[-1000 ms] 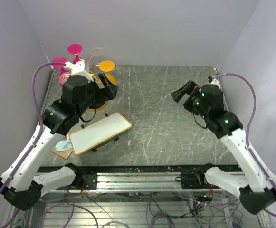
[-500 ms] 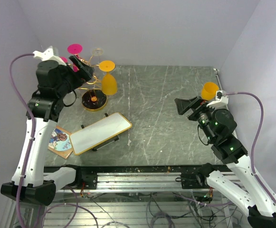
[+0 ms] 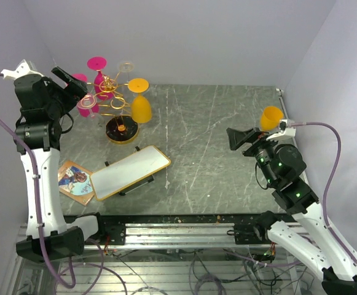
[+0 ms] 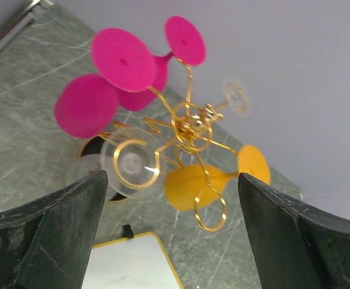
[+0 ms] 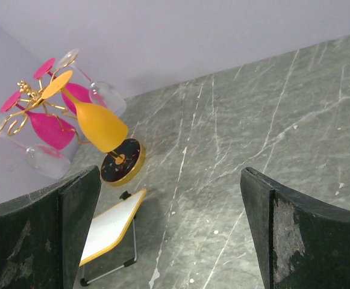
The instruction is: Take the wine glass off the wine glass rack
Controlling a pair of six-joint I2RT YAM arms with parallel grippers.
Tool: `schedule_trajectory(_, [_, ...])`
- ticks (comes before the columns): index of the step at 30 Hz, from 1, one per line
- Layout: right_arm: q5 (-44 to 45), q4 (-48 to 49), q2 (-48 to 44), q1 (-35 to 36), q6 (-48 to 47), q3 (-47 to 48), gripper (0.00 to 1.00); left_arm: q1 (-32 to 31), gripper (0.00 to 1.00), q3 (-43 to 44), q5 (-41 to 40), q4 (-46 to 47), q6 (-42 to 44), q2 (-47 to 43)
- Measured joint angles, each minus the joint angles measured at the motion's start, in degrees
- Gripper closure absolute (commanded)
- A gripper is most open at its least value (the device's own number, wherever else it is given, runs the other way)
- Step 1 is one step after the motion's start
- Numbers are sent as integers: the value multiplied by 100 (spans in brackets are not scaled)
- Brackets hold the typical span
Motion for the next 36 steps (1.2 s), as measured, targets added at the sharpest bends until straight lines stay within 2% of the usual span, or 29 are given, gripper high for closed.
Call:
schedule_trajectory(3, [76,37,-74,42,-50,-46,0,332,8,-24,166,-31,-7,192])
schedule_trajectory(8, [164,125,-155,98,-118,-87,0,868,23,-516,901,138,-133,424])
schedule_trajectory(12, [221,138,-162,120,-136,-94,0,1001,25,-903,1340,245,-170,577])
schedule_trajectory(18, [243,173,-160,133,-153,-125,0,1005,32,-988,1574,422,-168,623])
schedule_trajectory(36, [247,234,-155,140,-175,-186,0,1012,45,-1047,1670,599,17,844])
